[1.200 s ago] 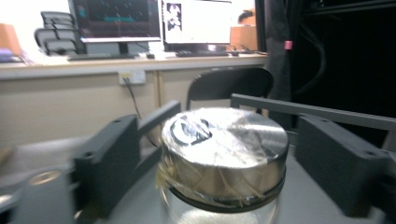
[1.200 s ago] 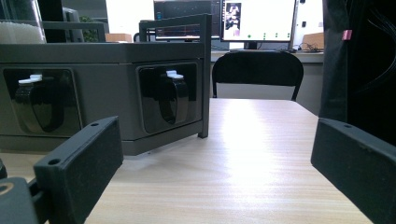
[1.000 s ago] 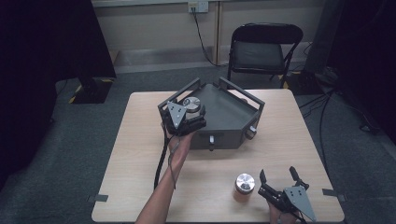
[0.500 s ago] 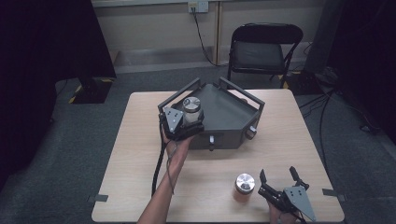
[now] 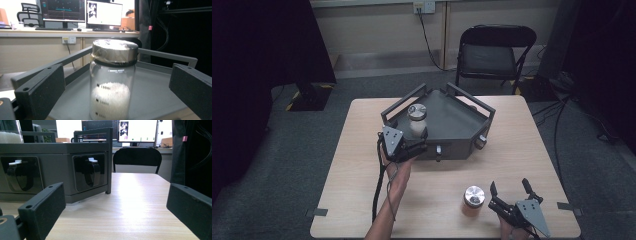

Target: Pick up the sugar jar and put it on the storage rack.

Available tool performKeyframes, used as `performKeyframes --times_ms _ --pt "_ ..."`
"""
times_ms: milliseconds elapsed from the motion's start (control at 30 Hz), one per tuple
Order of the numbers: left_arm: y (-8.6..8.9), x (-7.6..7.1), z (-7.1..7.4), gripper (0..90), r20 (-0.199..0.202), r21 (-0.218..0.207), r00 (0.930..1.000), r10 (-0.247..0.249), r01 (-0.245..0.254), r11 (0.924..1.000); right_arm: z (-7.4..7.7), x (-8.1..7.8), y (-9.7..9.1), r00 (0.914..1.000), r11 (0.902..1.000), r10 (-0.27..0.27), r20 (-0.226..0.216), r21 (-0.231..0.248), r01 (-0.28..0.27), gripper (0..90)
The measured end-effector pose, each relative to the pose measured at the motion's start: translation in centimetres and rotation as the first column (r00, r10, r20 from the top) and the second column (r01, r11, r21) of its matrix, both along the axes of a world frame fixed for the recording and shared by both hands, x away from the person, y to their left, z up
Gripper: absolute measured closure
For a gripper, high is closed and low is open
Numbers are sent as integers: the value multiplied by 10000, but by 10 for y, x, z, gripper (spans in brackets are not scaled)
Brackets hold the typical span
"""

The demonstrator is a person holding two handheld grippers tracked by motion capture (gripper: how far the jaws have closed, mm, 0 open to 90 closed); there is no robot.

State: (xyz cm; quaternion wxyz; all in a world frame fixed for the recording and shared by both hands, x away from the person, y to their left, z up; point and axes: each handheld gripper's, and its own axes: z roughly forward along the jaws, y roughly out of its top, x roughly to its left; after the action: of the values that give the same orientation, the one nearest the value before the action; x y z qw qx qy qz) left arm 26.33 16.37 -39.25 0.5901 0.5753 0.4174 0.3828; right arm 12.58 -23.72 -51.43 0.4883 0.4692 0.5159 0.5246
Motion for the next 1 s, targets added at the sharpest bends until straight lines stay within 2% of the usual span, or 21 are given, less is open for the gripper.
performKeyframes --times_ms 200,267,367,500,633,700,800,900,1000 --pt "3 -13 -3 1 195 -167 9998 -2 5 9999 0 0 0 10000 10000 -6 -1 2 6 13" --pt "3 -21 -7 1 365 -267 9993 42 -32 9996 0 0 0 10000 10000 -7 0 1 7 13" --pt "4 -29 -8 1 464 -95 9989 -107 111 9999 0 0 0 10000 10000 -9 -1 1 9 13" --pt "7 -41 -14 1 610 -216 9980 -167 180 9996 0 0 0 10000 10000 -9 1 0 9 13" --pt "7 -52 -20 1 587 -327 9983 -61 80 9994 0 0 0 10000 10000 -9 0 1 9 13" --pt "7 -55 -22 1 489 -124 9988 -64 71 9999 0 0 0 10000 10000 -20 0 1 20 13" --pt "9 -60 -27 1 397 -403 9992 -37 53 9992 0 0 0 10000 10000 -24 2 3 24 13" --pt "9 -66 -31 1 477 -212 9988 116 -106 9997 0 0 0 10000 10000 -24 1 2 24 13" --pt "11 -72 -34 1 451 -265 9989 133 -121 9996 0 0 0 10000 10000 -23 1 1 23 13"
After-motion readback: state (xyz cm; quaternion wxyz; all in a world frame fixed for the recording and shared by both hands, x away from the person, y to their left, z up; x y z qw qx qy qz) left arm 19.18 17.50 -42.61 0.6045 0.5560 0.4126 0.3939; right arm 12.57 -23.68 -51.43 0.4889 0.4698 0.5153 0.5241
